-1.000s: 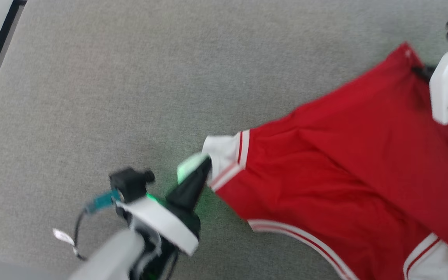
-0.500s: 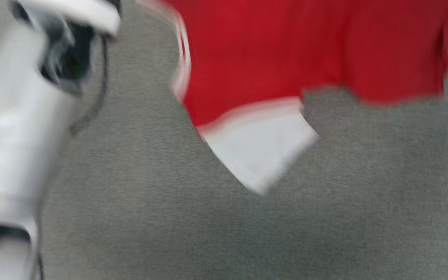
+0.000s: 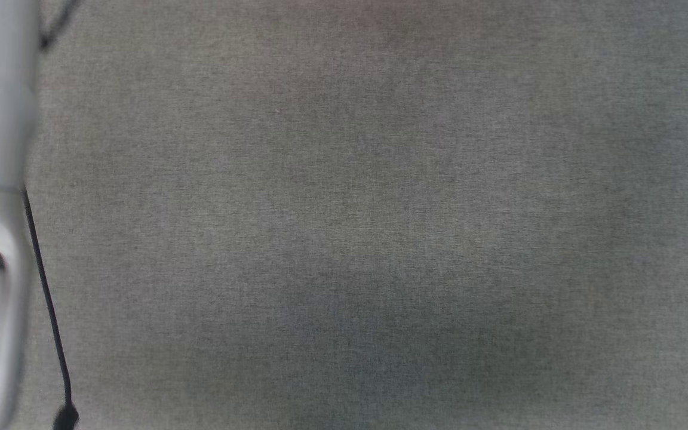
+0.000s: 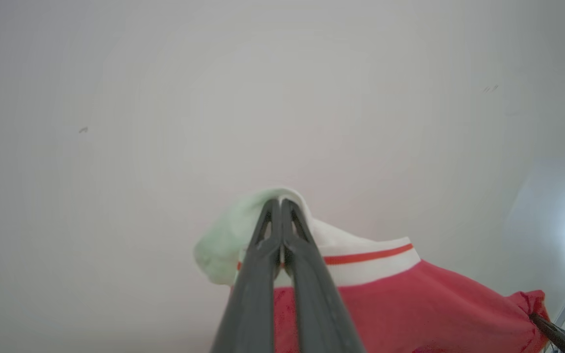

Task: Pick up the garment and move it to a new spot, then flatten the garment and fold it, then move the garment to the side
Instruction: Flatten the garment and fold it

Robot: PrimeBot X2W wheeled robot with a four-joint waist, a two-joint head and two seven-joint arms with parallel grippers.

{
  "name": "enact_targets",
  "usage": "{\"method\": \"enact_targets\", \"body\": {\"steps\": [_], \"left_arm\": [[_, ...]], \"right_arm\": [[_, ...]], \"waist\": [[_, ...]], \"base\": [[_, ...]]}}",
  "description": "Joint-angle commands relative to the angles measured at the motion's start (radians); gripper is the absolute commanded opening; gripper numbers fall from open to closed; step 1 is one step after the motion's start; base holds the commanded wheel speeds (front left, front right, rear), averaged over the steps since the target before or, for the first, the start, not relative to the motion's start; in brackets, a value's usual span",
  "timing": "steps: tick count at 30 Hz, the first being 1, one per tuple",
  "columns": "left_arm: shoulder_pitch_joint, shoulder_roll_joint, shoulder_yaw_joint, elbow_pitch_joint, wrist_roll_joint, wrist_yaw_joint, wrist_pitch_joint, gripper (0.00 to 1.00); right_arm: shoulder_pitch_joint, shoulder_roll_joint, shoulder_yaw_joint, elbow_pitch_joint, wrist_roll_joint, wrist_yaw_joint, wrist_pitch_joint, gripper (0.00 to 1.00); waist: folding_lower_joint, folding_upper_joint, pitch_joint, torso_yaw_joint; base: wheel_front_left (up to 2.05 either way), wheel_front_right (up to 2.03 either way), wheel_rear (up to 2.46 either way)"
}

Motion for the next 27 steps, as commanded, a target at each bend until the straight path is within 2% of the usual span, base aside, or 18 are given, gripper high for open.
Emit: {"method": "enact_targets", "body": {"steps": [1,4,9,12,20,27], "left_arm": [[0.086,-0.004,0.004,-0.019,-0.007,0.004,-0.010,0.00],[0.169,-0.018,0.005,-0.066,-0.024,0.004,-0.010,0.00],[0.452,-0.048,-0.009,-0.244,-0.068,0.003,-0.009,0.00],[0.633,-0.028,-0.022,-0.360,-0.107,0.003,-0.009,0.00],[1.099,-0.015,0.002,-0.612,-0.121,0.003,-0.009,0.00],[1.345,0.030,-0.011,-0.774,-0.079,0.003,-0.010,0.00]], "right_arm": [[0.071,0.003,0.033,0.015,-0.008,-0.006,-0.004,0.00],[0.121,0.006,0.060,-0.001,0.007,-0.006,-0.008,0.00],[0.307,-0.018,0.133,-0.086,0.084,-0.006,-0.012,0.00],[0.445,-0.041,0.178,-0.177,0.160,-0.004,-0.006,0.00],[0.856,-0.185,0.242,-0.454,0.358,-0.004,0.063,0.00],[1.155,-0.291,0.181,-0.652,0.422,-0.005,0.102,0.00]], "waist": [[0.0000,0.0000,0.003,0.008],[0.0000,0.0000,0.004,0.013],[0.0000,0.0000,-0.002,0.023],[0.0000,0.0000,-0.017,0.024],[0.0000,0.0000,-0.078,0.024],[0.0000,0.0000,-0.124,0.019]], "base": [[0.00,0.00,0.00],[0.00,0.00,0.00],[0.00,0.00,0.00],[0.00,0.00,0.00],[0.00,0.00,0.00],[0.00,0.00,0.00]]}}
